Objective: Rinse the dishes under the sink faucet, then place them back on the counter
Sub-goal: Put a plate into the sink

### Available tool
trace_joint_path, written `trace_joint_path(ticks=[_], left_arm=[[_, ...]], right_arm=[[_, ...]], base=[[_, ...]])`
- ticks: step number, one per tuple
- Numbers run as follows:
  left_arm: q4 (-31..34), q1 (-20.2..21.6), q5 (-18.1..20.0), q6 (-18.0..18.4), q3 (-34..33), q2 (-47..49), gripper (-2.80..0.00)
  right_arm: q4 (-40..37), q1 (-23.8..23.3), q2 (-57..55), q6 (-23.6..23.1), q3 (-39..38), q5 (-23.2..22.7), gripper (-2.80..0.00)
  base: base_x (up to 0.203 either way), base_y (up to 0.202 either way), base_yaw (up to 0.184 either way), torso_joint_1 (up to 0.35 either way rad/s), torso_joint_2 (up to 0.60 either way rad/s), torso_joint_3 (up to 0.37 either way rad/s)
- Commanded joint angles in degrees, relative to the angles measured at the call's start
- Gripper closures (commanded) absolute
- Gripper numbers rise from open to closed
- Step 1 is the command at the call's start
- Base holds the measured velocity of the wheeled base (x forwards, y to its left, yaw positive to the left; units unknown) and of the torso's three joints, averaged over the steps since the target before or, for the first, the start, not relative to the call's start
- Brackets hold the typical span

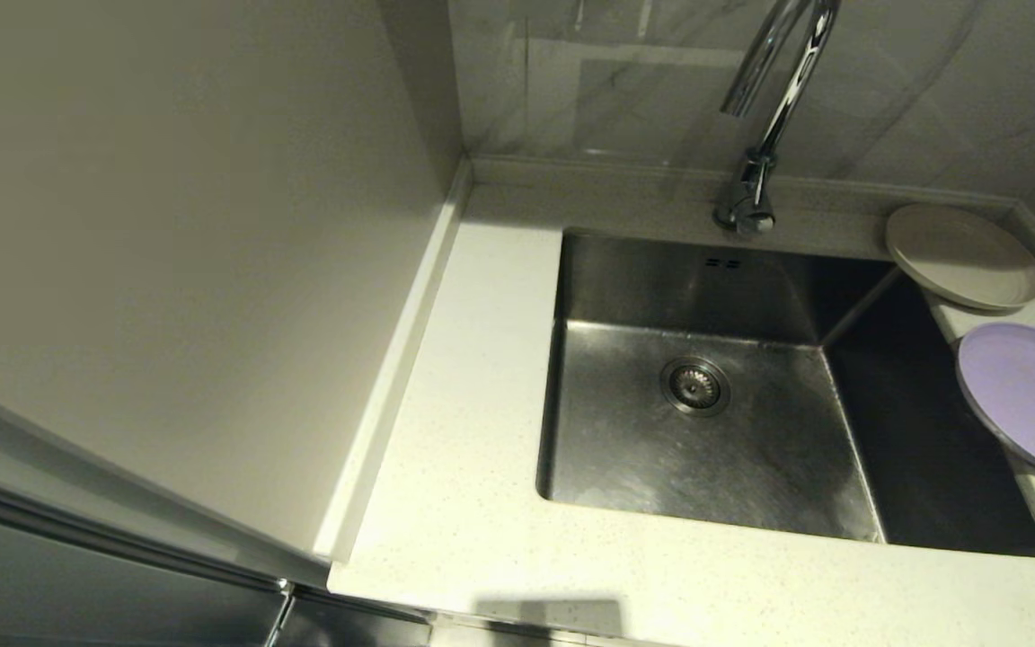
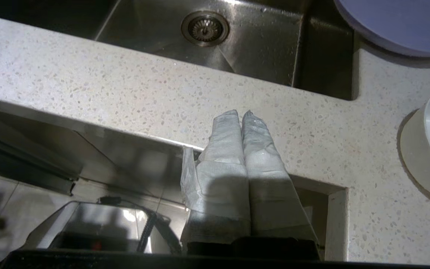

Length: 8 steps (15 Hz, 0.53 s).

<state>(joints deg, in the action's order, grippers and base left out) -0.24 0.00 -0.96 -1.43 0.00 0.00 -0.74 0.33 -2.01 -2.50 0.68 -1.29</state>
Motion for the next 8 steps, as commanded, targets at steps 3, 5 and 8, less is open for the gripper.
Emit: trace_joint_path(ticks=[3,5,8], left_arm=[[-0.02,0.0,0.0,0.01,0.0,-0.18,0.0],[-0.02,-0.07,0.0,-0.07,0.0,-0.18,0.0],[-0.02,0.0,0.0,-0.07,0.0,-0.18,0.0]], right_arm=[[-4.94,0.02,-12.62,-0.66,12.67,0.07,0.0],[-12.14,0.05,-21.66,-0.78,25.11,0.43,0.0],[-28.17,0.18,-37.19,-1.54,48.56,4.6,0.0]], base=[[0.0,0.0,0.0,0.0,0.0,0.0],[0.0,0.0,0.0,0.0,0.0,0.0],[0.0,0.0,0.0,0.0,0.0,0.0]])
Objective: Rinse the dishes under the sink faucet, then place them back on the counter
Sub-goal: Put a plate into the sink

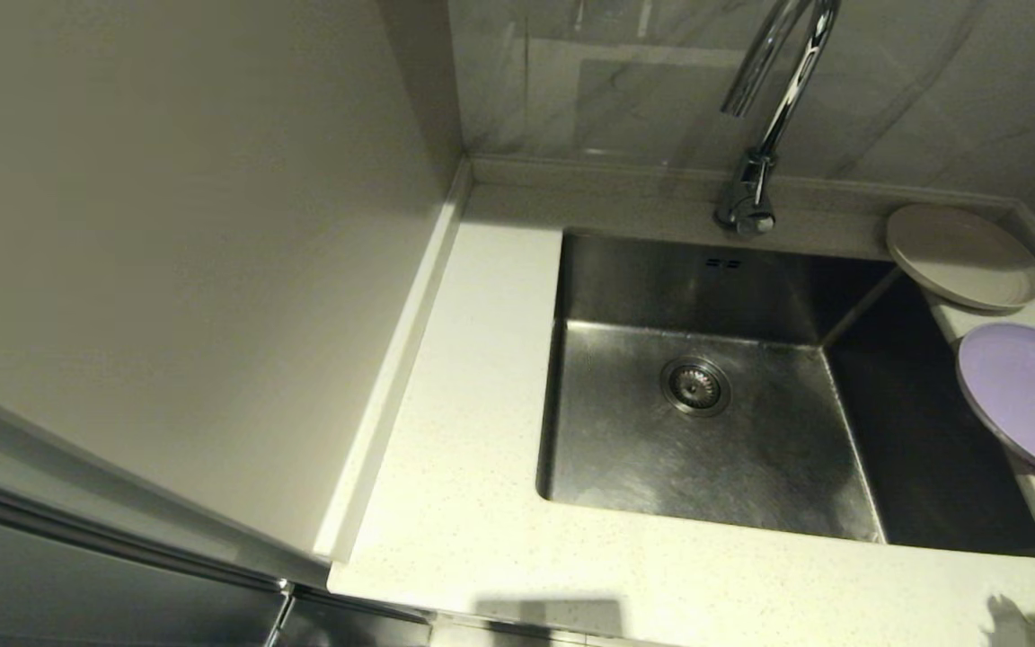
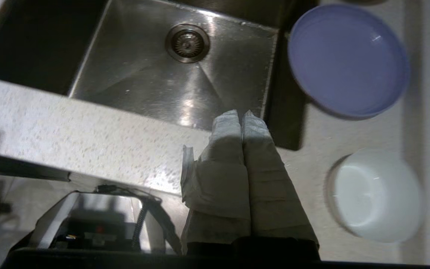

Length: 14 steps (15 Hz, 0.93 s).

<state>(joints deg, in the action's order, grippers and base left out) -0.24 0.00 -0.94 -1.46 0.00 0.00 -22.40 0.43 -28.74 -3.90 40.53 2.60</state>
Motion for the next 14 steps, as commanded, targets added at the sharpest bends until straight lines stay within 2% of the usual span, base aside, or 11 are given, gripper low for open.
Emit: trace_joint_path(ticks=[1,3,5,6,7,14], left_arm=[[-0.02,0.0,-0.03,-0.03,0.0,-0.18,0.0],[-0.02,0.0,-0.03,0.06,0.0,-0.18,0.0],[-0.02,0.0,-0.03,-0.03,0.0,-0.18,0.0],[-0.02,0.0,-0.03,-0.03,0.0,-0.18,0.0],[-0.02,0.0,-0.03,-0.03,0.0,-0.24,0.0],[-0.02,0.0,-0.03,-0.03,0.0,-0.18,0.0]], right_arm=[[-14.58,0.11,-15.31,-0.44,17.42,2.26,0.0],[-31.11,0.14,-23.5,-0.77,31.39,4.46,0.0],[-44.62,0.16,-30.22,-0.96,40.18,6.3,0.0],[-46.55,0.12,-31.77,-1.06,41.28,8.61,-1.14],[-46.7,0.1,-32.79,-1.06,41.63,10.17,-2.8],[-46.55,0.91,-37.24,-1.72,41.94,11.66,-2.8]], base=[[0.0,0.0,0.0,0.0,0.0,0.0],[0.0,0.0,0.0,0.0,0.0,0.0],[0.0,0.0,0.0,0.0,0.0,0.0],[0.0,0.0,0.0,0.0,0.0,0.0],[0.0,0.0,0.0,0.0,0.0,0.0],[0.0,0.0,0.0,0.0,0.0,0.0]])
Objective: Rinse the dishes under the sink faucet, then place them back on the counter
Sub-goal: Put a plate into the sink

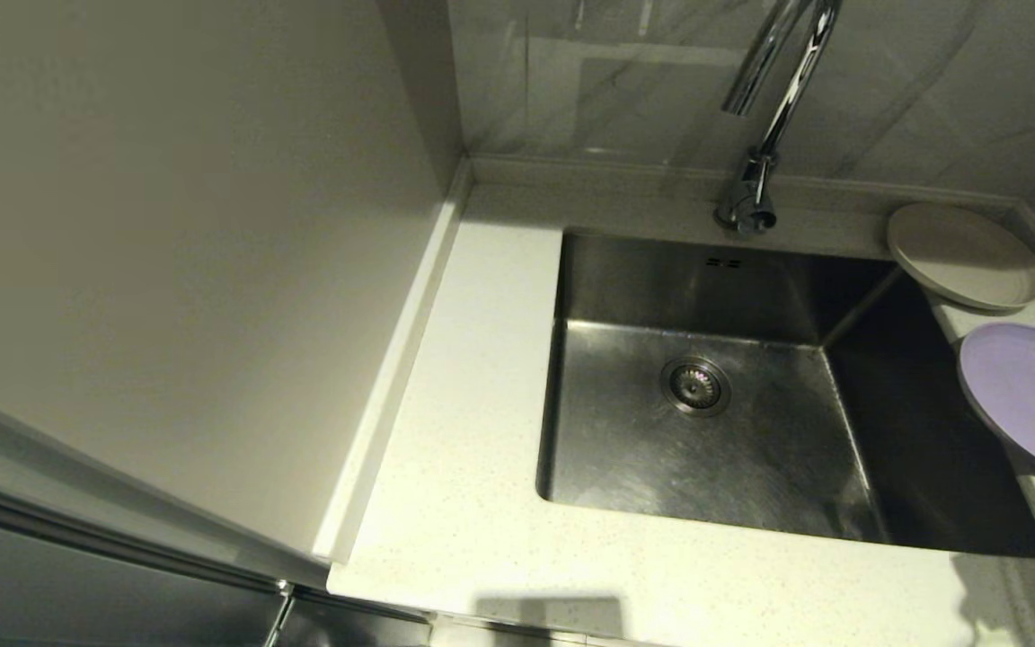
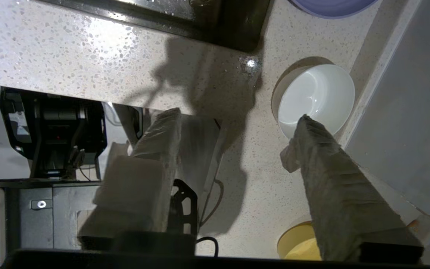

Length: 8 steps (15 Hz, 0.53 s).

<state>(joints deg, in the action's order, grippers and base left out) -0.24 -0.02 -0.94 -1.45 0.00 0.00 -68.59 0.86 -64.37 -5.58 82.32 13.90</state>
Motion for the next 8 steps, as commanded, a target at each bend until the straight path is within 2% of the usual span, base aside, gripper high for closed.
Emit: trace_joint_path(ticks=[1,4,8], left_arm=[[-0.02,0.02,-0.03,-0.04,0.0,-0.18,0.0],[-0.02,0.02,-0.03,-0.02,0.0,-0.18,0.0],[-0.02,0.02,-0.03,-0.02,0.0,-0.18,0.0]], right_arm=[[0.03,0.72,-2.79,-0.04,-0.05,1.1,-2.8],[7.93,0.79,-9.94,-0.07,-1.6,1.84,-2.8],[34.92,0.38,-20.32,-2.42,-8.4,2.23,-2.8]], base=[[0.0,0.0,0.0,0.0,0.0,0.0],[0.0,0.0,0.0,0.0,0.0,0.0],[0.0,0.0,0.0,0.0,0.0,0.0]])
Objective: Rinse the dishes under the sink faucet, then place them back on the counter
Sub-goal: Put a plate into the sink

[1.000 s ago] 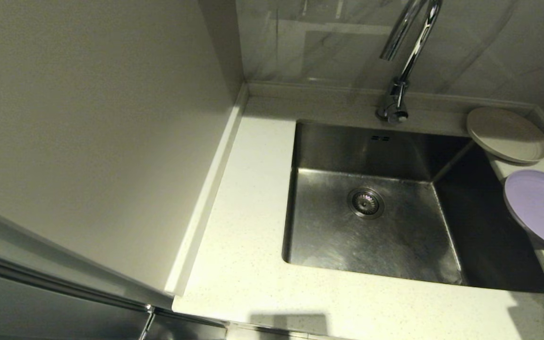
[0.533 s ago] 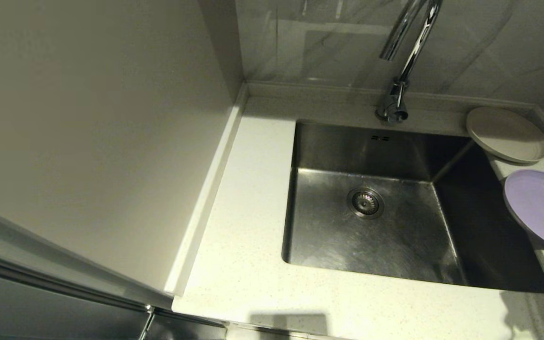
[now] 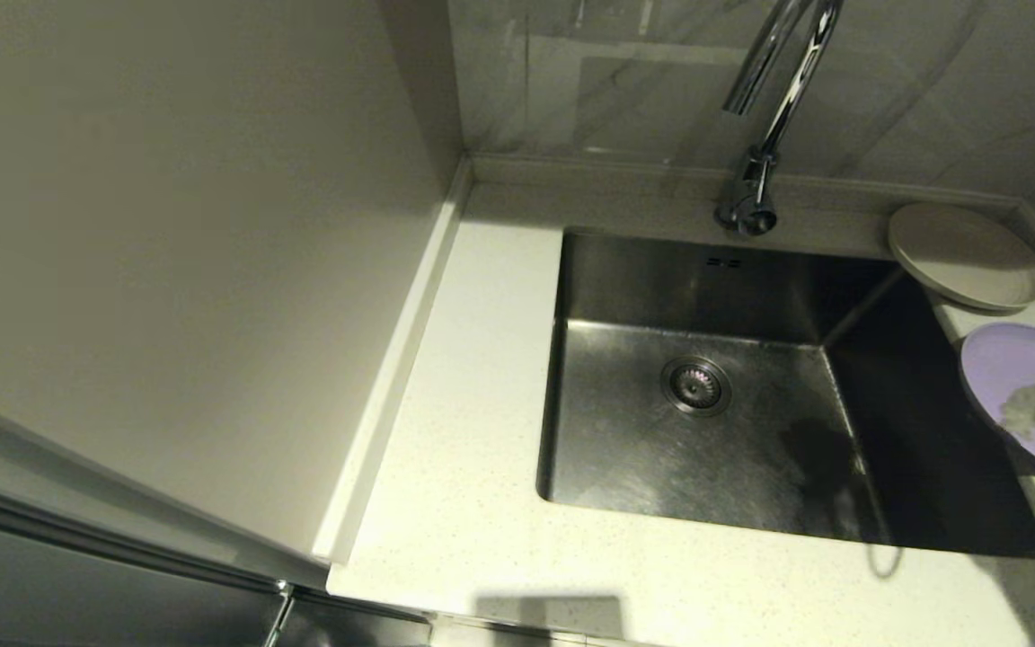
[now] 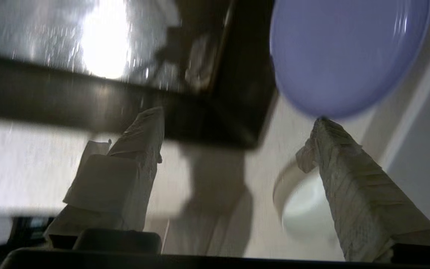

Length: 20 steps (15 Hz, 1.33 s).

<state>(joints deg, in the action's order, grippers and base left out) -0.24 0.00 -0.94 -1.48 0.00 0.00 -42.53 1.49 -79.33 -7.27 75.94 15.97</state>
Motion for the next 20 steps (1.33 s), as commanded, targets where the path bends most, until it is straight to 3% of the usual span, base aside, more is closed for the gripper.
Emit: trace_joint_path(ticks=[1,9,20], left_arm=[[-0.02,0.0,-0.03,-0.02,0.0,-0.18,0.0],[-0.02,-0.08,-0.03,-0.02,0.0,-0.18,0.0],[-0.02,0.0,-0.03,-0.02,0.0,-0.18,0.0]], right_arm=[[14.0,-1.13,-7.7,-2.57,-3.26,0.76,-2.8],[26.49,-9.46,-14.45,-10.09,-4.99,1.61,-2.8],[27.93,-13.19,-20.06,-10.4,-6.35,1.61,-2.8]], base=[[0.0,0.0,0.0,0.0,0.0,0.0],[0.0,0.0,0.0,0.0,0.0,0.0],[0.0,0.0,0.0,0.0,0.0,0.0]])
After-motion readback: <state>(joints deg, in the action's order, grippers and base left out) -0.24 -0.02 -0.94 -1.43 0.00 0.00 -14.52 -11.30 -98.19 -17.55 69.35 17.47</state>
